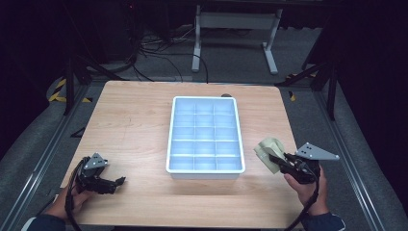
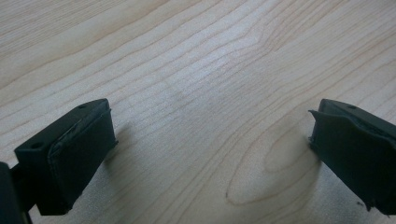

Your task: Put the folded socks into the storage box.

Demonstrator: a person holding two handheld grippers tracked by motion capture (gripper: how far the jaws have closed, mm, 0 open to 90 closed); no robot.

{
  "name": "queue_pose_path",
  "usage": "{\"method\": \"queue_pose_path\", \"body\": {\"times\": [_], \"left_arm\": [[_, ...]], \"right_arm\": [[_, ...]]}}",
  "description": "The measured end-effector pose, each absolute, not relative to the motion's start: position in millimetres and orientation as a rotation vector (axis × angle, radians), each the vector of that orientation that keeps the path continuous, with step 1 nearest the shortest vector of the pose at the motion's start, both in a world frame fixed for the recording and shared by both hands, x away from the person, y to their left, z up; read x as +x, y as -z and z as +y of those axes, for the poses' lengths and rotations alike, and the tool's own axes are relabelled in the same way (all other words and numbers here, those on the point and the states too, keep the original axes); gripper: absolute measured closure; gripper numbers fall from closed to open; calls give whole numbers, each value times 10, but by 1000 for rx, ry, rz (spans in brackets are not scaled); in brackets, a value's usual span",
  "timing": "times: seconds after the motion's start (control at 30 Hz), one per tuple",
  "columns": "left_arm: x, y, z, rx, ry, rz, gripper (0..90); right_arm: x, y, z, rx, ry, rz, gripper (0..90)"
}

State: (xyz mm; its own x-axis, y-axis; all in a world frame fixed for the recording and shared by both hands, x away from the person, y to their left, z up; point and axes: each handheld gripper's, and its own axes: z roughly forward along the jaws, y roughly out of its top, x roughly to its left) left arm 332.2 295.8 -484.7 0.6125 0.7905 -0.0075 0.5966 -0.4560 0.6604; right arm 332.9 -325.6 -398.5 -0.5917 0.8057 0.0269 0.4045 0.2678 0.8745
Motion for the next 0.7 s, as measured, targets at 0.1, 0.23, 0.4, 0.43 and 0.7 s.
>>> {"method": "queue_pose_path", "body": {"times": [0.1,0.23,0.4,0.43,0.7], "left_arm": [[3321,4848,2956,2205,-398,1088,1],[3322,4848,2958,2207,-400,1087,1],[3321,4848,2958,2207,-399,1087,1],[3321,4848,2958,2207,-399,1087,1],[3317,4851,2956,2201,-401,1090,1]], "right_arm": [[3339,3961,-3235,1085,-1275,2121,721],[3352,3913,-3211,1067,-1271,2122,721],[3380,3881,-3153,1058,-1276,2132,722],[3388,3878,-3132,1048,-1268,2138,722],[3427,3846,-3010,1006,-1258,2162,722]]}}
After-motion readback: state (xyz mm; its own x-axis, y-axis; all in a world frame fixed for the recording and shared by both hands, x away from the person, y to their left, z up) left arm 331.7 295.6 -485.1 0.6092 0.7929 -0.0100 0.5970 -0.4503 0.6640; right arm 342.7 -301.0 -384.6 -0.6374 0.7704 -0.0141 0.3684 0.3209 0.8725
